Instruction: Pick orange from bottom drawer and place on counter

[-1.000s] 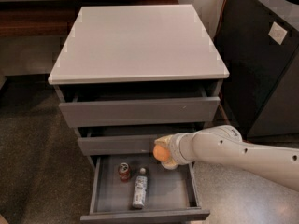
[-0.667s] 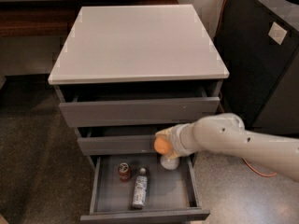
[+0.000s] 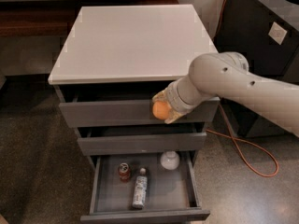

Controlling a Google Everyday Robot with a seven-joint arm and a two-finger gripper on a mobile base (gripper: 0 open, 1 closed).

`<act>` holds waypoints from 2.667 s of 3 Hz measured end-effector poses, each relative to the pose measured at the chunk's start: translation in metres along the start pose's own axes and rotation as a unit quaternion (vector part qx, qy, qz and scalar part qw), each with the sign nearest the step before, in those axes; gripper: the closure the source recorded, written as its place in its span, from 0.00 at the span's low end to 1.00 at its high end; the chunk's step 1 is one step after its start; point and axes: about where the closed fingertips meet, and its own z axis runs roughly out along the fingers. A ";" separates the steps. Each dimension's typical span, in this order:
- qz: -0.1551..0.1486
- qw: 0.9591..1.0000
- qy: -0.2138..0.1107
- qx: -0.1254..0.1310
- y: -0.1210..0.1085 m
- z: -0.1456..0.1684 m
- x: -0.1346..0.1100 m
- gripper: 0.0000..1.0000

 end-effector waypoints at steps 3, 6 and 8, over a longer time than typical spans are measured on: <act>-0.100 0.995 -0.022 0.013 -0.109 -0.093 -0.027 1.00; -0.065 0.996 -0.058 0.027 -0.215 -0.049 0.006 1.00; -0.060 0.994 -0.087 0.000 -0.228 -0.006 -0.006 0.60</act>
Offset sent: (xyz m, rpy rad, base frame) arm 0.0102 0.0362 0.1595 -0.0264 -0.0908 0.2358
